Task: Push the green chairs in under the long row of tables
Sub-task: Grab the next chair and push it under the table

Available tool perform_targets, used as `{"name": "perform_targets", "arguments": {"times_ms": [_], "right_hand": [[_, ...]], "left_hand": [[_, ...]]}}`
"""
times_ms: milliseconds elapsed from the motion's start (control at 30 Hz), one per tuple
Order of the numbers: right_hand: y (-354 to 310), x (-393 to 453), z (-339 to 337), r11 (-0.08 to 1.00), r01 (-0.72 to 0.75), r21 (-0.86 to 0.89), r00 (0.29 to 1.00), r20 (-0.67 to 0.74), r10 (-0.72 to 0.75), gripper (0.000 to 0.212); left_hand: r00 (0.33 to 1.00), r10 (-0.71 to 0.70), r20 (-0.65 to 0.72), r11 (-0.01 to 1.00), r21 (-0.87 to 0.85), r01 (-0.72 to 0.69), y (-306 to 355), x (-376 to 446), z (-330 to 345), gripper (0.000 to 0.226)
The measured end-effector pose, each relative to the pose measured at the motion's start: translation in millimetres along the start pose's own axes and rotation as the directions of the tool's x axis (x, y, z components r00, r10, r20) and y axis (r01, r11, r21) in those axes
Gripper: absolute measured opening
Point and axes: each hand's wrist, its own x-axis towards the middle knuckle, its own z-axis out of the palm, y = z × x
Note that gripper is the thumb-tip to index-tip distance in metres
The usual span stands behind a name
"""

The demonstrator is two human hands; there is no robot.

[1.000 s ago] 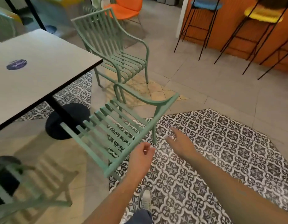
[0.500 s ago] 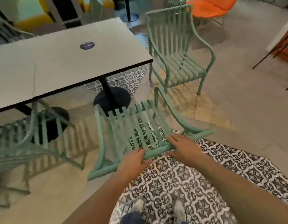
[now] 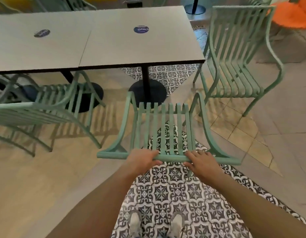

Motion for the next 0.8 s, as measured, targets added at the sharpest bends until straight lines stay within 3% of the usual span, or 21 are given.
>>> {"name": "perform_targets", "arguments": {"times_ms": [267, 333, 433, 467, 567, 633, 800], "right_hand": [[-34, 4, 10, 0.999, 0.024, -0.026, 0.999, -0.042, -0.025, 0.114], [-43, 7, 8, 0.999, 0.033, -0.025, 0.999, -0.034, -0.034, 0.111], [-56, 10, 8, 0.997, 0.066, -0.030, 0.997, -0.027, -0.067, 0.081], [-60, 12, 8, 0.997, 0.070, -0.029, 0.997, -0.040, -0.072, 0.079], [-67, 15, 9, 0.997, 0.078, -0.024, 0.995, -0.067, -0.079, 0.107], [-75, 18, 7, 0.996, 0.092, -0.014, 0.993, -0.068, -0.093, 0.113], [-87, 30, 2, 0.993, 0.116, 0.003, 0.991, -0.061, -0.116, 0.081]], "left_hand": [[0.998, -0.056, 0.028, 0.997, -0.051, 0.057, -29, -27, 11, 0.033], [0.998, -0.057, 0.029, 0.997, -0.052, 0.058, -35, -34, 13, 0.032], [0.998, -0.054, 0.013, 0.998, -0.039, 0.055, -45, -43, 16, 0.034], [0.999, -0.053, 0.008, 0.998, -0.041, 0.054, -49, -45, 16, 0.035], [0.998, -0.063, 0.027, 0.996, -0.065, 0.065, -56, -51, 16, 0.038], [0.997, -0.075, 0.034, 0.994, -0.073, 0.077, -62, -55, 17, 0.036], [0.994, -0.105, -0.010, 0.992, -0.068, 0.104, -78, -60, 17, 0.036]]}}
